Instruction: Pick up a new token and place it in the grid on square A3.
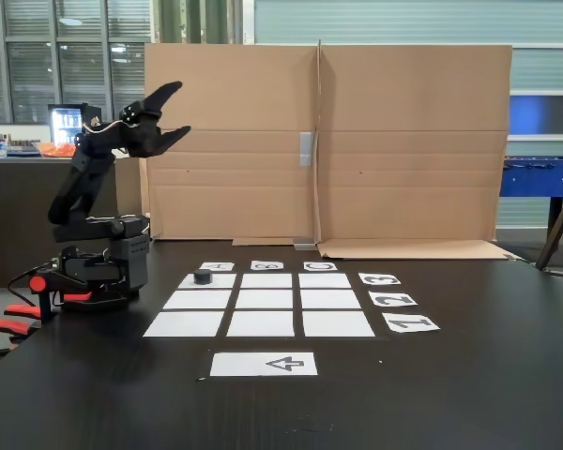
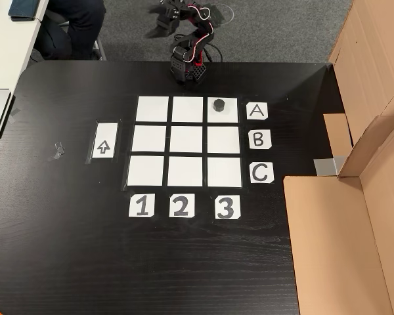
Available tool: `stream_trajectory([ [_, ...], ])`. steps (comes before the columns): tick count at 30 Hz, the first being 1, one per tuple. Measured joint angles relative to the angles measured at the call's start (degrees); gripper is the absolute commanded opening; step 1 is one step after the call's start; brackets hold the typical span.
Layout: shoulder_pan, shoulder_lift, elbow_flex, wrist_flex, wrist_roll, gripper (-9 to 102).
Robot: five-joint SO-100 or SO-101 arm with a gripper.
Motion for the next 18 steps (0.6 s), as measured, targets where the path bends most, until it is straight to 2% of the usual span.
stream_trajectory([
  [10, 15.73, 2.37, 7.73, 1.76, 0.88, 29],
  [18, 22.15, 2.64, 16.00, 2.81, 0.97, 29],
])
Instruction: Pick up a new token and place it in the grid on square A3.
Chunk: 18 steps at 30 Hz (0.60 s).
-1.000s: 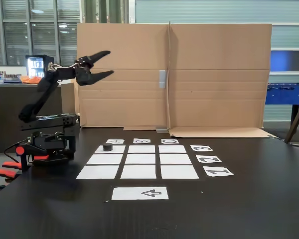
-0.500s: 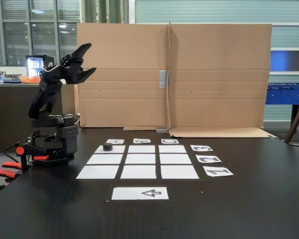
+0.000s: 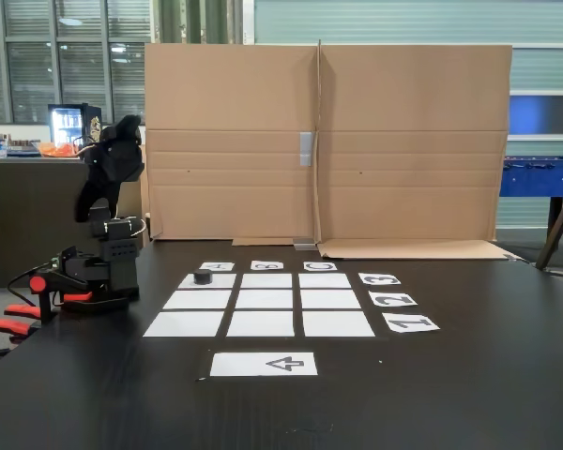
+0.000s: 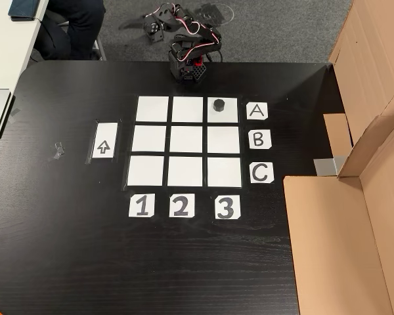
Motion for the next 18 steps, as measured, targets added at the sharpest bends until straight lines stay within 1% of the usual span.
stream_trajectory([
  [12, 2.64, 0.18, 13.89, -0.18, 0.00, 29],
  [18, 2.99, -0.09, 20.65, -4.22, 0.00, 30],
])
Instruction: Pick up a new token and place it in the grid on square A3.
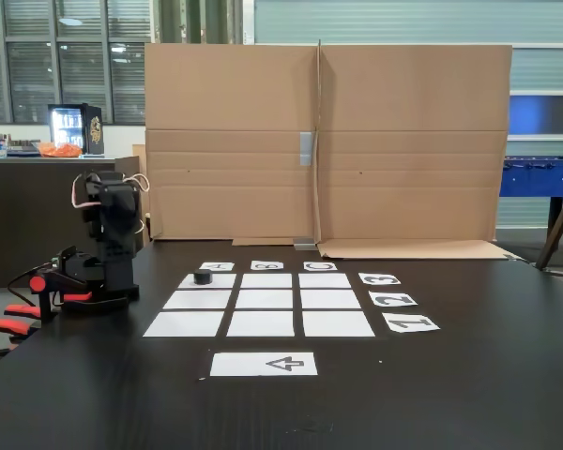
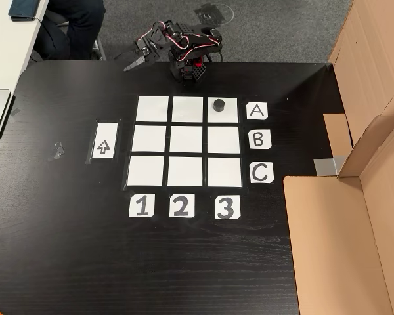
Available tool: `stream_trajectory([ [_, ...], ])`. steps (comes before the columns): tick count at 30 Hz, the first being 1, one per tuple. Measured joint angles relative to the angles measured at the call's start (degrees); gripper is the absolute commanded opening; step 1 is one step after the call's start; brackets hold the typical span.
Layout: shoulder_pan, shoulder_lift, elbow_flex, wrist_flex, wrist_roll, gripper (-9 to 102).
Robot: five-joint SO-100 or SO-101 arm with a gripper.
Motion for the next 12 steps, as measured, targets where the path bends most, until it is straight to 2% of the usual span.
stream_trajectory([
  [6, 0.35, -0.18, 2.81, -1.23, -2.64, 28],
  [12, 0.62, -0.18, 3.25, 2.46, -2.72, 28],
])
